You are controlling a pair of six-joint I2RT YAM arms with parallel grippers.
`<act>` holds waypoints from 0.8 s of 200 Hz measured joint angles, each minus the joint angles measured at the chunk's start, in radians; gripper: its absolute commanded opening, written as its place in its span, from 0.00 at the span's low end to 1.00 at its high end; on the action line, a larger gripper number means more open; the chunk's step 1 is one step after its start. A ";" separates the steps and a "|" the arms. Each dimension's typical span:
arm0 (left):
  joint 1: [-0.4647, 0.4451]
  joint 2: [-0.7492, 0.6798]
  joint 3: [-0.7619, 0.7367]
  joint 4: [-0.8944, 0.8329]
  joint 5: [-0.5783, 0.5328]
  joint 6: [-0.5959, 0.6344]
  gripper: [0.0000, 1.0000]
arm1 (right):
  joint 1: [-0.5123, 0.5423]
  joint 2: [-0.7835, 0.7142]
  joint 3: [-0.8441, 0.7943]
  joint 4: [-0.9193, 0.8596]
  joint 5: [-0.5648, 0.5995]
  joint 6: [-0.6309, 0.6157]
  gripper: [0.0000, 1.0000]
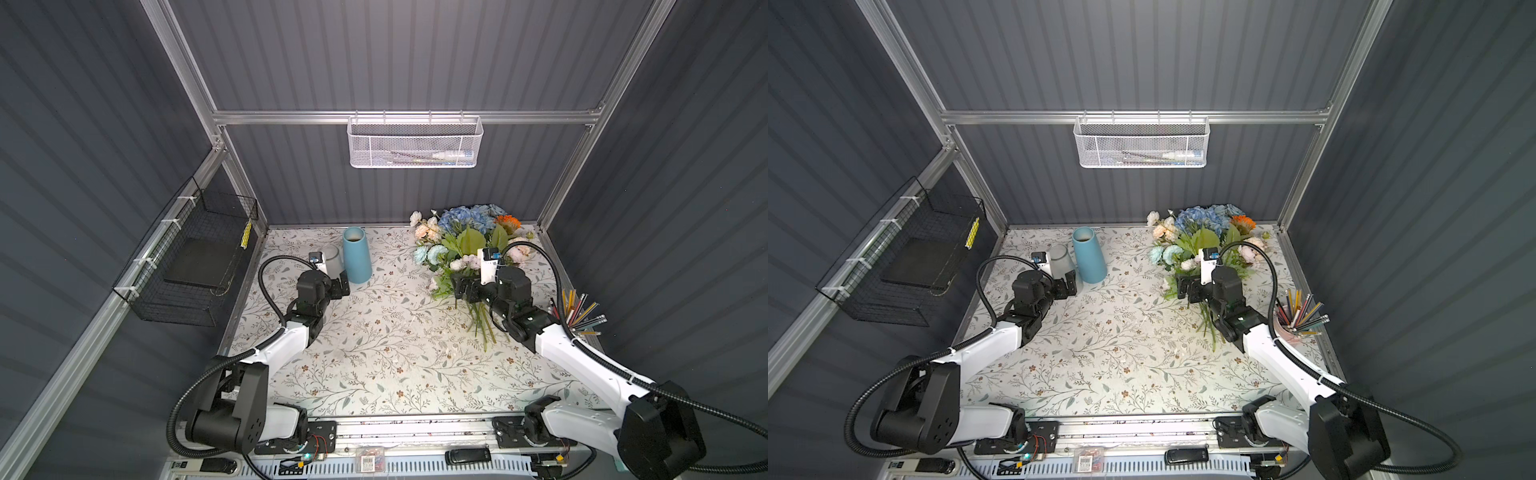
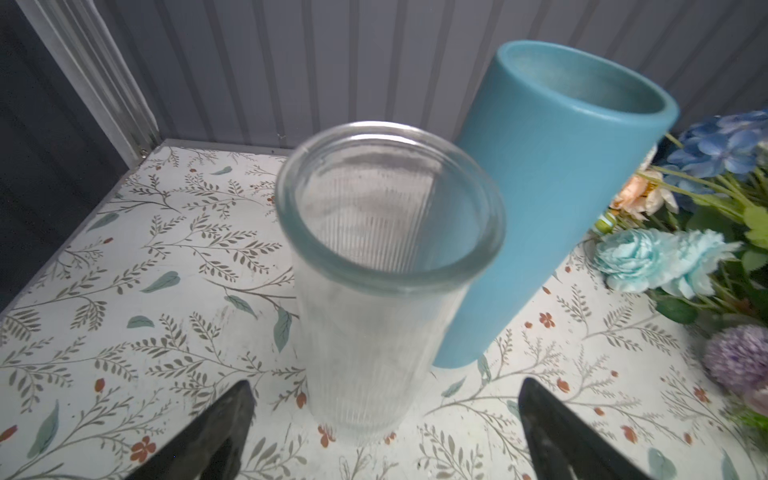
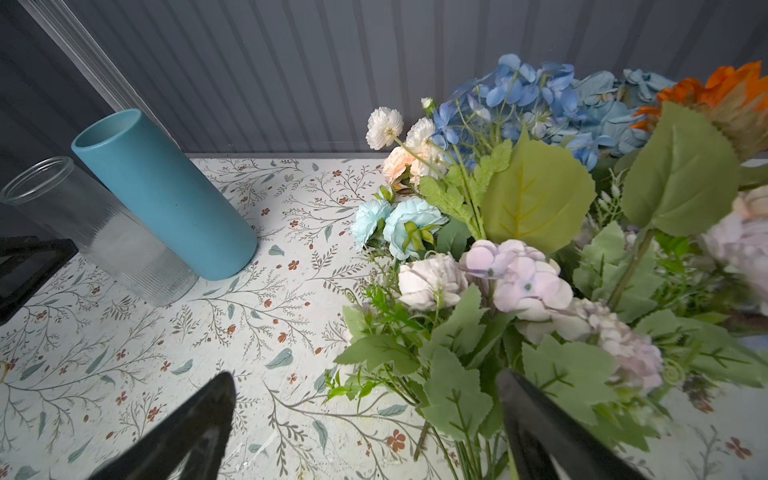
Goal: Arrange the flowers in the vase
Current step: 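Move left gripper to the clear glass vase while right gripper reaches the bouquet stems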
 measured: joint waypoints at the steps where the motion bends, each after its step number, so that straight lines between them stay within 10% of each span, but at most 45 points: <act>1: 0.000 0.001 0.001 0.000 -0.002 0.001 0.99 | 0.000 0.000 0.000 0.000 0.000 0.000 0.99; 94: 0.000 0.163 0.089 0.122 -0.090 0.037 0.98 | 0.000 -0.015 0.000 0.010 0.002 -0.010 0.99; 160: 0.001 0.245 0.121 0.203 -0.092 0.063 0.76 | 0.000 -0.037 -0.002 0.010 0.039 -0.010 0.99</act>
